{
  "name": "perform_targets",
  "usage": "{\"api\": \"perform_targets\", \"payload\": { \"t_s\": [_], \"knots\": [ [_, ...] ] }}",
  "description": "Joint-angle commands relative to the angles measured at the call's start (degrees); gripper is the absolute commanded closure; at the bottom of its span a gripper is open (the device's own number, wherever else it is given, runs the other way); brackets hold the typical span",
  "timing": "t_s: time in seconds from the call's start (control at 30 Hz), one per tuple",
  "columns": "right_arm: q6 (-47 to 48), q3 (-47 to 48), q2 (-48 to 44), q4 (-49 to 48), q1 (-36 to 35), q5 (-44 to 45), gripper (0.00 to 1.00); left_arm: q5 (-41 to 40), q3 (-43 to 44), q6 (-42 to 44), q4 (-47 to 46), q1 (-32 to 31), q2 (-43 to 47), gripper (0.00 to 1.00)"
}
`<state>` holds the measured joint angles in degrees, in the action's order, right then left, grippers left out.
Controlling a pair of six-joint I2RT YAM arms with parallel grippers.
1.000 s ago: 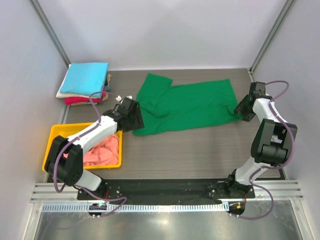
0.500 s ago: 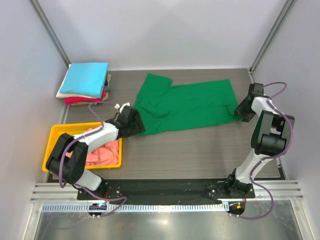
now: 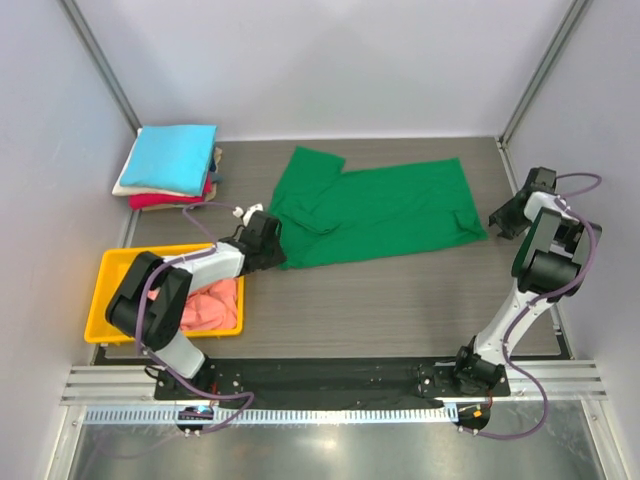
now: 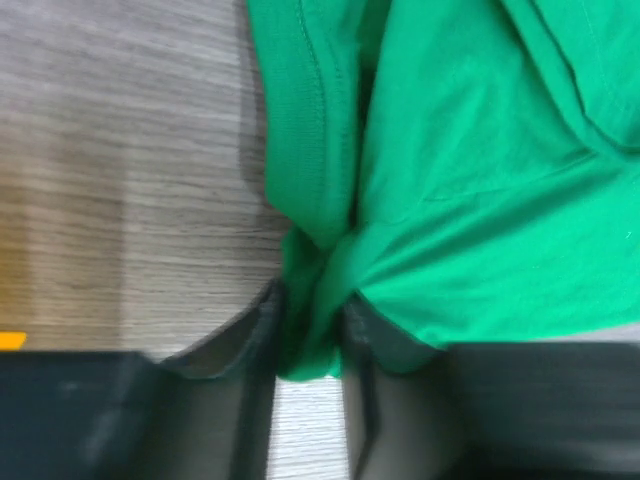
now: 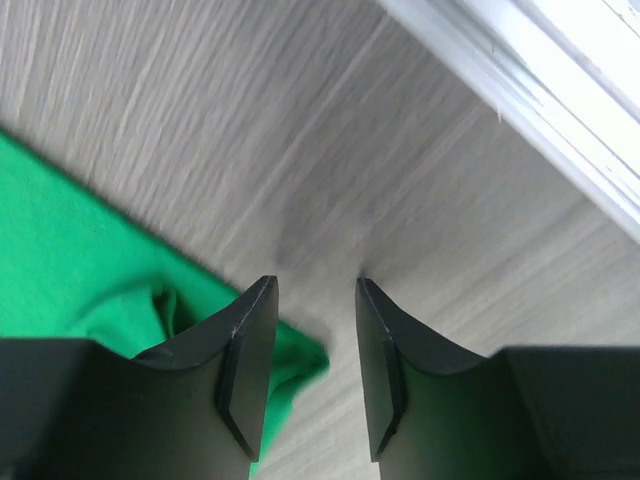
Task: Fold and stack the t-shirts
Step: Fold the tshirt
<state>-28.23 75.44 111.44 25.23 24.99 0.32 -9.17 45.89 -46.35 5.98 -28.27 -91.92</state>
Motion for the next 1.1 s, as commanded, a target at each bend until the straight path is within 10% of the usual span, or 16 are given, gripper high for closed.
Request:
{"api": "perform_targets", "payload": {
  "t_s": [0.0,0.07,0.47,1.07],
  "knots": [
    [-2.1,1.0,1.0,-3.7,1.3,-5.1,0.58,-1.5,-0.6,0.8,-0.9,0.8,0.0,0.81],
    [-2.8,-1.2,-1.1,-5.7,1.2,-6.6,0.59,-2.1,-1.1,0.8,0.3,1.5,1.6,1.00],
    [-5.6,-26.0,-28.4,-17.2,-6.6,-10.7,0.68,-0.7,-0.7,0.4,1.7,2.9,2.9,1.00],
    [1.9,-15.4,-19.1,-13.5,-10.5,-2.3,0.57,0.1,-2.6,0.2,1.8,3.0,6.1,1.00]
  ]
}}
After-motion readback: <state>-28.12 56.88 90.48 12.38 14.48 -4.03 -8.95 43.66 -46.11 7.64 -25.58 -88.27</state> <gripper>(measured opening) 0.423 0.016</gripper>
